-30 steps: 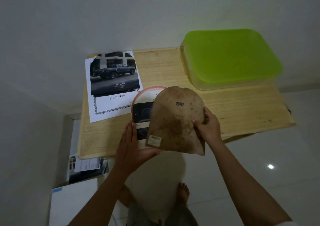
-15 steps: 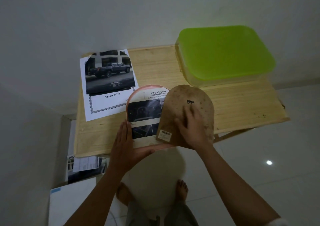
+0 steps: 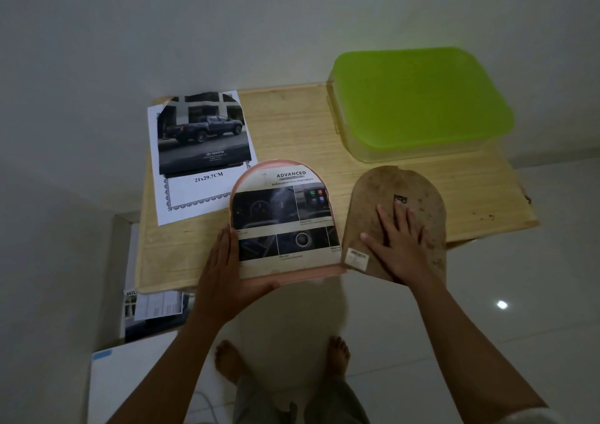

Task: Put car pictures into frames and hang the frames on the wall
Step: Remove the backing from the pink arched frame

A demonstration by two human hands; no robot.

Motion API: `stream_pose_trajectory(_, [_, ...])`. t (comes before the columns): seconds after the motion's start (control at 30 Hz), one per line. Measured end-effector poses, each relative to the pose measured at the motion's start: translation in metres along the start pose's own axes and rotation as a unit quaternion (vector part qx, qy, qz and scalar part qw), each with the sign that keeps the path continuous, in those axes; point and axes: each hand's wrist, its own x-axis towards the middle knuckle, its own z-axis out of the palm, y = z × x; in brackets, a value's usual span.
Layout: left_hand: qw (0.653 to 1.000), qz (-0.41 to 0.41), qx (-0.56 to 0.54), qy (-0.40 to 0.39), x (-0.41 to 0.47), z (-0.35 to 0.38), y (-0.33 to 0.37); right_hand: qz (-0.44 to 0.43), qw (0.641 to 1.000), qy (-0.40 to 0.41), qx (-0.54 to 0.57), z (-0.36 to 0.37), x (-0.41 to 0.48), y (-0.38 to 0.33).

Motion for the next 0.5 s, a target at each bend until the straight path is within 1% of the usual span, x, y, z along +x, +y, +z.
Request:
stream_pose_trajectory(0.13, [1.000, -0.002, -0.002, -0.002, 0.003, -0.003, -0.003, -0.013, 1.000, -0.017, -0.010, -0.009, 0.010, 0.009])
stream_pose_trajectory(0.33, [1.000, 0.001, -0.008, -0.002, 0.006, -0.007, -0.005, -0.017, 1.000, -0.012, 0.000, -0.009, 0.012, 0.006])
stream_pose_trajectory(0.4, [1.000, 0.001, -0.012, -0.002, 0.006, -0.007, -0.005, -0.014, 0.999, -0.003, 0.035, -0.011, 0.014, -0.001])
stream_pose_trajectory(0.5, [1.000, 0.008, -0.006, 0.000, 0.007, -0.006, -0.006, -0.040, 0.986, 0.034, 0.157, -0.011, 0.018, -0.036])
